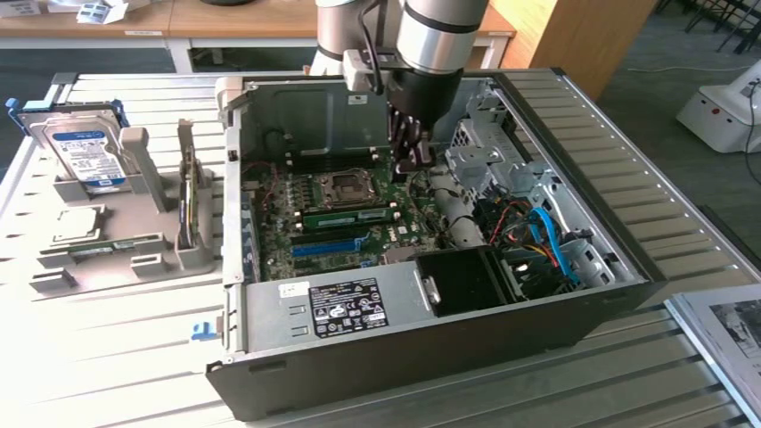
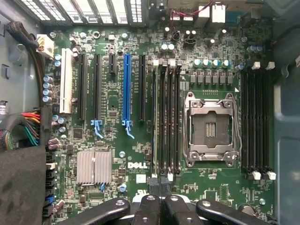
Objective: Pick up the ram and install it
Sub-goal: 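Press down the ram until it locks into place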
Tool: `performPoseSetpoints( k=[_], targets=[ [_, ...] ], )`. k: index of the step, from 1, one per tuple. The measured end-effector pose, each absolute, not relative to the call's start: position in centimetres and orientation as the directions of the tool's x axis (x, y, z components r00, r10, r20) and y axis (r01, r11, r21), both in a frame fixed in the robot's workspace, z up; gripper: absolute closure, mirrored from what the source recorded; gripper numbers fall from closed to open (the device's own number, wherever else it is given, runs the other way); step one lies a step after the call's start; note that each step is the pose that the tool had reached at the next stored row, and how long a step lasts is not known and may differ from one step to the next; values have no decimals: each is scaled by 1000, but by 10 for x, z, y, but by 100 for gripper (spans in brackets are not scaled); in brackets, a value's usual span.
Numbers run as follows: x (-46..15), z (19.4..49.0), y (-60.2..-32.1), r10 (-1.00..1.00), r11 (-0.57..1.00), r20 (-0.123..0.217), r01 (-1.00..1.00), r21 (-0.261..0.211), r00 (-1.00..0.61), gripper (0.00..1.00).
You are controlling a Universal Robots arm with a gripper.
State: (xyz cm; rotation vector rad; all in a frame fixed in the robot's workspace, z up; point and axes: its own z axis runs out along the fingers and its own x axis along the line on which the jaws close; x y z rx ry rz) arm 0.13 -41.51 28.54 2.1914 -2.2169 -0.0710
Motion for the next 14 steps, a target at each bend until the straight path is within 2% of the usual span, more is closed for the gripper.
performPoseSetpoints(
  k=[14],
  targets=[
    [1,277,-415,-1000,11,-15,-999,49,-12,90]
  ],
)
